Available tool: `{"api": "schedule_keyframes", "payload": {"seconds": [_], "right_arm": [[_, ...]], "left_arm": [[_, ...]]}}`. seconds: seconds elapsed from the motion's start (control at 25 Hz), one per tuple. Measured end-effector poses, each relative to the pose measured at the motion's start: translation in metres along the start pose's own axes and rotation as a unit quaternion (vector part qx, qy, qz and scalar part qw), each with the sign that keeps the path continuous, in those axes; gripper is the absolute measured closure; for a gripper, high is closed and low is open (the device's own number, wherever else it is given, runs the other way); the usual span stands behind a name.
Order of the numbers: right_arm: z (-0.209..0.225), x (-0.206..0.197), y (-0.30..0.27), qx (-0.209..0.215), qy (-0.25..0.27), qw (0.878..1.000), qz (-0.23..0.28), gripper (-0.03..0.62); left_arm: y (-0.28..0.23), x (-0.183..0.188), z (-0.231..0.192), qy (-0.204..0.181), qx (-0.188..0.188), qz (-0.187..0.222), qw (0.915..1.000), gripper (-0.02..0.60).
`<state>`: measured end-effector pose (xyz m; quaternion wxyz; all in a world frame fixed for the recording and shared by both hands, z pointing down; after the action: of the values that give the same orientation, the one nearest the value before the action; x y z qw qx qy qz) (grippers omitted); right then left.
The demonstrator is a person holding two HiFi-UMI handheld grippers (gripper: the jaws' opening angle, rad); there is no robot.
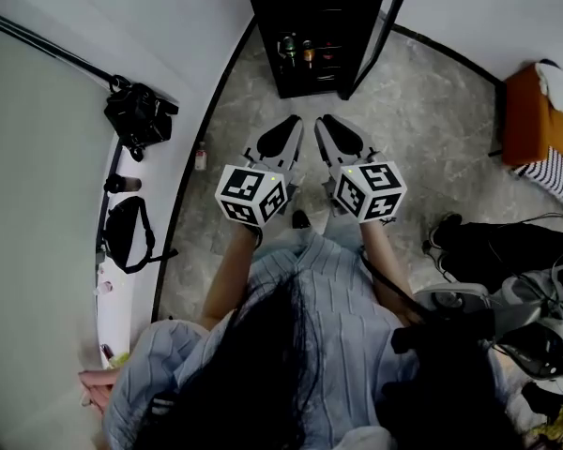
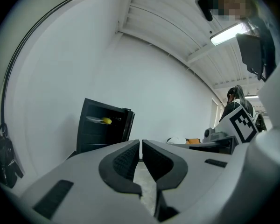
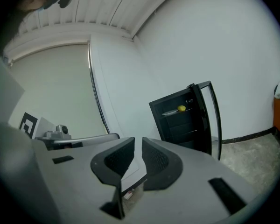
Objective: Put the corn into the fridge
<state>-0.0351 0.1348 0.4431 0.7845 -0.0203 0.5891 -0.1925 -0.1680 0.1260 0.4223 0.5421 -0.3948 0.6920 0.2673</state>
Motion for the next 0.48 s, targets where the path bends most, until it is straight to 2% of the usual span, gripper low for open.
{"api": "schedule_keyframes", "payload": {"seconds": [0.48], "right_arm": [[-0.011, -0.009, 0.032, -0.022, 0.016, 1.0, 0.005, 0.54]], "left_arm": [[0.012, 0.001, 0.02, -0.011, -0.027, 0.01, 0.9995, 0.554]]}}
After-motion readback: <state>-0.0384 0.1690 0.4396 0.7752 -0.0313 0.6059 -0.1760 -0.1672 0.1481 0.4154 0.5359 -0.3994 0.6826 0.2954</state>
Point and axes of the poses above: the fingertips, and each gripper's own axes: y backward along the fingers, z to its right, x out of its top, the point moved 7 cm from there along y, backward along the fingers, and after that the axes turned 15 degrees about -x, right-handed, at the moved point
